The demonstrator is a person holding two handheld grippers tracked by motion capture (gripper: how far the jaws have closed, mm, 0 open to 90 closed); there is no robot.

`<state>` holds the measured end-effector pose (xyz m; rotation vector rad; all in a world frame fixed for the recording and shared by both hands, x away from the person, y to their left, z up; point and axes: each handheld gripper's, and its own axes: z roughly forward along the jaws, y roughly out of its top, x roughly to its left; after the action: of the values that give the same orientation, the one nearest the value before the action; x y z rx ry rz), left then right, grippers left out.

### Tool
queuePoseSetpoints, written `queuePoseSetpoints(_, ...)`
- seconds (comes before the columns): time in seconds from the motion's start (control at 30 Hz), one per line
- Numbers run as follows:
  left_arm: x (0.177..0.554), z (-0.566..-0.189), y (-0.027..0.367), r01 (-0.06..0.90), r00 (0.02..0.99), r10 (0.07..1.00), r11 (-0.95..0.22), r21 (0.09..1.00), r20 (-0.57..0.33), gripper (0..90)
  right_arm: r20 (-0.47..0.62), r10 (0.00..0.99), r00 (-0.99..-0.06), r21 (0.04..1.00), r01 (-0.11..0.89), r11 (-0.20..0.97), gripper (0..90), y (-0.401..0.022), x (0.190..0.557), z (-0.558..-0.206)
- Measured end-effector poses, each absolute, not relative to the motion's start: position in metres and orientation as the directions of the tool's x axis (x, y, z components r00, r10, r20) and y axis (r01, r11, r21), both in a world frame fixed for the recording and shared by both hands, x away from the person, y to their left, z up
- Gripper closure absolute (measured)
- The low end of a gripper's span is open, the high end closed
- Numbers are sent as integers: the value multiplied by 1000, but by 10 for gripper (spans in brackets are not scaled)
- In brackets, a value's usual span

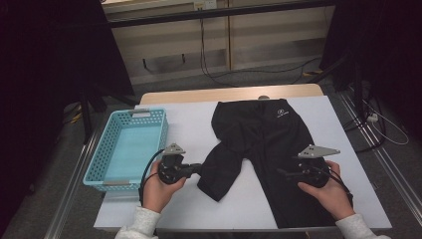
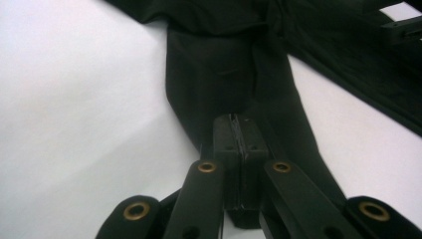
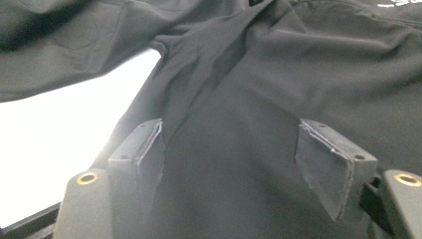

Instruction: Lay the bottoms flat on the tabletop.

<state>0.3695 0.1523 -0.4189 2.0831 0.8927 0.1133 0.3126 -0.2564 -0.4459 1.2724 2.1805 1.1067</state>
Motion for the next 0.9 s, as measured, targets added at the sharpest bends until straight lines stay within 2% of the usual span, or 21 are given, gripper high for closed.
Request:
queuePoseSetpoints(0.7,361,-411,176,558,707,678,-359,749,-202,880,74,796,-601,789,524,322,279,-220,324,-446)
queuePoseSetpoints(0.77,360,-411,174,552,706,681,-353,756,-197,807,72,795,-602,789,522,324,279,-219,324,-447)
queuePoseSetpoints(0.83,360,-411,170,542,710,677,-348,765,-195,657,75,794,-603,789,523,322,279,-219,325,-446)
queuePoseSetpoints(0.9,359,-412,163,540,724,655,-345,768,-216,612,76,794,-603,788,524,323,279,-219,325,-447)
